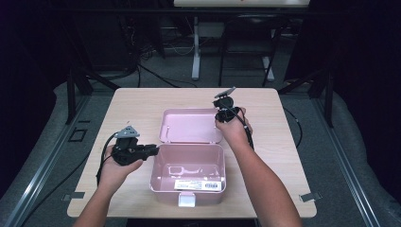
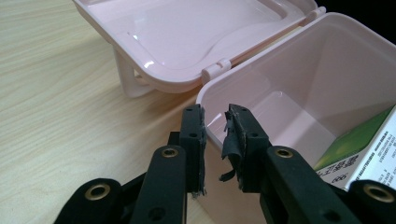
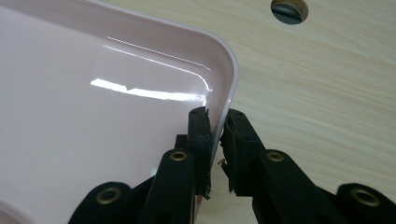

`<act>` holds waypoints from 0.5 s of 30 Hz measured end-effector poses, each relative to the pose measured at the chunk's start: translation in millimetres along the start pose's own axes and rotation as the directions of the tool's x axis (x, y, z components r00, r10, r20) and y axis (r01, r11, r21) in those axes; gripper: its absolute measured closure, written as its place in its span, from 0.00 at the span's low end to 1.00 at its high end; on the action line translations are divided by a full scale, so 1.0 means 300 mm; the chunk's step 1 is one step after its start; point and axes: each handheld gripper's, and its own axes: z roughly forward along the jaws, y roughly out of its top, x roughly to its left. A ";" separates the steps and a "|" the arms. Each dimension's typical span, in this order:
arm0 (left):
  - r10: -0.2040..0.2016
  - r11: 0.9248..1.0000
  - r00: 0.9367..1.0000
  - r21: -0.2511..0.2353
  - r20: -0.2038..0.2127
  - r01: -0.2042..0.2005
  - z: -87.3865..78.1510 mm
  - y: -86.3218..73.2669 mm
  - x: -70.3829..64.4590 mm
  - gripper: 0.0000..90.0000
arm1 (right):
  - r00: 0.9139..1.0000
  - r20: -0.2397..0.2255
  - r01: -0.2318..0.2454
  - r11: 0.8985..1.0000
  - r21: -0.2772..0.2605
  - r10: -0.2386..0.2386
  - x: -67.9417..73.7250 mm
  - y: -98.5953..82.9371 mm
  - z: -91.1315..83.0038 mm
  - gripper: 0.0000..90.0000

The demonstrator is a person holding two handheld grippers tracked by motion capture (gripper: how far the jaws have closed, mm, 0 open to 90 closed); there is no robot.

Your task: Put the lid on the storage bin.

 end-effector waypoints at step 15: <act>0.003 1.000 1.000 -0.001 0.000 -0.003 0.001 0.000 0.000 0.85 | 1.000 -0.002 0.012 0.998 -0.067 -0.012 -0.004 0.005 -0.065 0.91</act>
